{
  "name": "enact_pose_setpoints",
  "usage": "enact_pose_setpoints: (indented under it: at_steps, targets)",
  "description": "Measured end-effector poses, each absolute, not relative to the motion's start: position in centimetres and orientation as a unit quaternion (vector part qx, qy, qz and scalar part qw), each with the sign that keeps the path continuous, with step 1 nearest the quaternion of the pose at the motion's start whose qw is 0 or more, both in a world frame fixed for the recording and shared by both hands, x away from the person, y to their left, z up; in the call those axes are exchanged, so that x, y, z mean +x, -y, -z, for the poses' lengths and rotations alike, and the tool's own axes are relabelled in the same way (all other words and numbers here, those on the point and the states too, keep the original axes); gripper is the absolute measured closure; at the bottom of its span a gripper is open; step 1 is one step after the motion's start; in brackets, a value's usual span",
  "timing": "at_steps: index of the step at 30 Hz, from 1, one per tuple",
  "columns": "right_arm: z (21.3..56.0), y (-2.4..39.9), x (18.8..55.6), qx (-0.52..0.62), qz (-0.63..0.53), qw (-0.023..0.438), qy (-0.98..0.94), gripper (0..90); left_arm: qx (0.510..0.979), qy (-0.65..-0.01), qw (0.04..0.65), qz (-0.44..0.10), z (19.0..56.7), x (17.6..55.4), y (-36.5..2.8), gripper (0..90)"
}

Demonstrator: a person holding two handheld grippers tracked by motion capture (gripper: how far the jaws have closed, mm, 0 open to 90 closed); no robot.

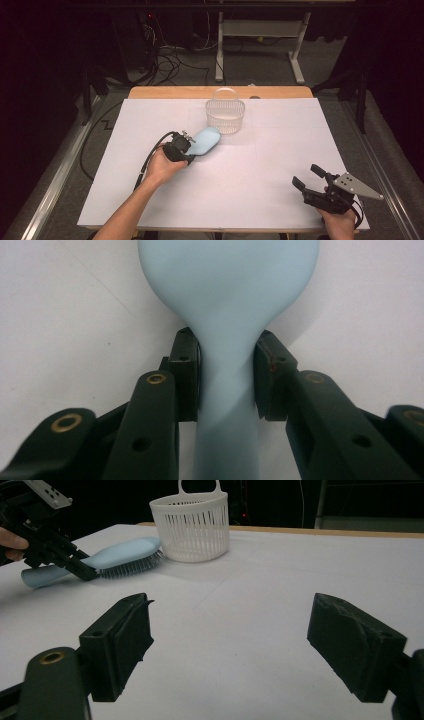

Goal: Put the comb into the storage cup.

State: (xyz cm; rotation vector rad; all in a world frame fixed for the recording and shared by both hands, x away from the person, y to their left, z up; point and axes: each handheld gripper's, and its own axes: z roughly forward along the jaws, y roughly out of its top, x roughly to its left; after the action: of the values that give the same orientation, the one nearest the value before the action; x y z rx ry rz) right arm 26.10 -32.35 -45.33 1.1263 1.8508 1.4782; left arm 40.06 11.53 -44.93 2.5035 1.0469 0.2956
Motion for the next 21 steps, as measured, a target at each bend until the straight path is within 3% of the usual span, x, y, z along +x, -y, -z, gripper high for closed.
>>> enact_pose_setpoints:
  at_steps: [21]
  targets:
    - [45.35, 32.31, 26.12, 0.414, -0.543, 0.257, -0.684, 18.4, 0.891, -0.371, 0.237, -0.113, 44.45, 39.09, -12.13, 68.8]
